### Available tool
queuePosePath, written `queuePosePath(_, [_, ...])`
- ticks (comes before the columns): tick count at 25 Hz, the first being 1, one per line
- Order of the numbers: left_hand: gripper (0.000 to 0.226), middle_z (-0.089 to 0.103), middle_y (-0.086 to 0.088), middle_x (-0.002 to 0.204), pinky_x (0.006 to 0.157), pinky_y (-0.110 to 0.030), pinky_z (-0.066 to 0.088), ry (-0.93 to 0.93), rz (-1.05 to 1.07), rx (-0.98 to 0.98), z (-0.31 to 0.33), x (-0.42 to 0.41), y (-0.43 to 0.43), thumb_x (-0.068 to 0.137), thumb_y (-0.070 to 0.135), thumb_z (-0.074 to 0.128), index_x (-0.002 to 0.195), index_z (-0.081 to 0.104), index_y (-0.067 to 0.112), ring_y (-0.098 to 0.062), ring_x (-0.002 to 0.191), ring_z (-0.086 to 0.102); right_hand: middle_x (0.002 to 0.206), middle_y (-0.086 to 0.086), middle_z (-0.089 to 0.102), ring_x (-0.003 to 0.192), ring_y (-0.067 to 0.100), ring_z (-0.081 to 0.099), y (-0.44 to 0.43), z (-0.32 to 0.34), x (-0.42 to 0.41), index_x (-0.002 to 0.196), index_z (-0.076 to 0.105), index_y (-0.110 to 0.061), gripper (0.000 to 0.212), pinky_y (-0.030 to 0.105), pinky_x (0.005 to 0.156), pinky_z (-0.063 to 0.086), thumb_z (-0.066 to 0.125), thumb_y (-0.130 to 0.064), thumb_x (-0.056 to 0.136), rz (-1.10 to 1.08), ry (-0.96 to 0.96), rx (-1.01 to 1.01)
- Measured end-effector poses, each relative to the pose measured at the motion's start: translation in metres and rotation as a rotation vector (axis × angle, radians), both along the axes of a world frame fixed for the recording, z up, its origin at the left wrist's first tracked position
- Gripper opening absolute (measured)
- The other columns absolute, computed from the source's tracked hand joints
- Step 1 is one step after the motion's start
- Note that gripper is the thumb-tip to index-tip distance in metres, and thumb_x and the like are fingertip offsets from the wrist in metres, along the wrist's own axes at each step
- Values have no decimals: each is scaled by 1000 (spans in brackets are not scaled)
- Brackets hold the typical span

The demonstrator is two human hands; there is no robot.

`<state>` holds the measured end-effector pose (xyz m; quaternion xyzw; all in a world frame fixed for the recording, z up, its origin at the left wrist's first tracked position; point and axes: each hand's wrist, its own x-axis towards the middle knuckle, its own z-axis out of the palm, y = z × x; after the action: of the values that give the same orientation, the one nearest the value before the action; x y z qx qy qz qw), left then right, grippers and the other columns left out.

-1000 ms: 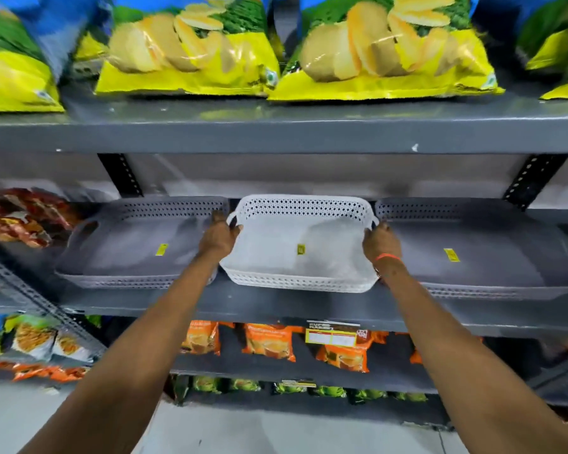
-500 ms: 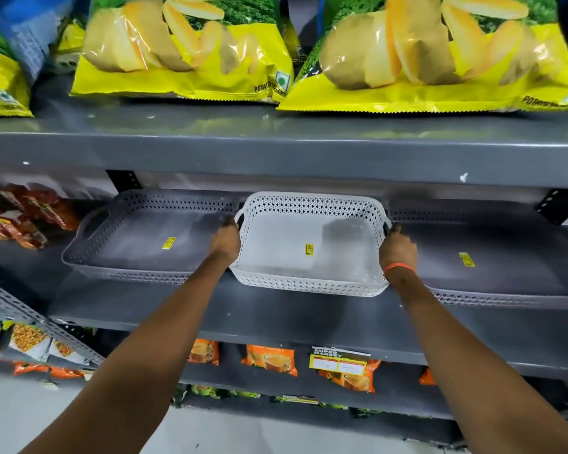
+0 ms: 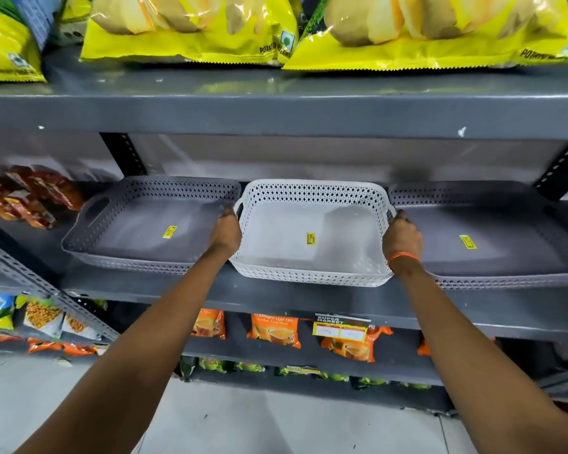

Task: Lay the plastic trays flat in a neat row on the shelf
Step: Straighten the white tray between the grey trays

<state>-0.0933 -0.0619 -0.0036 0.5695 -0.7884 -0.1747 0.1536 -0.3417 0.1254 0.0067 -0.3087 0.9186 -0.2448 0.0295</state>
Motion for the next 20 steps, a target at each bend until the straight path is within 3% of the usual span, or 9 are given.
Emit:
queuePosePath(8, [48,61,-40,112,86,-53,50,-2,-61,-19,6,25,30,87,-19,34,134,29,-13,-49,105,60,115,36,58,103,53,57,27,-3,24,120,39,9,30,53,88,48,39,8,90,-11,24,-20])
queuePosePath(20, [38,60,-38,112,86,-52,51,60,-62,-7,2,31,33,91,-16,35,129,34,-13,-49,104,59,117,33,59,104,49,59,36,-4,35,122,38,9,33,50,88,49,42,9,89,-16,41,-5])
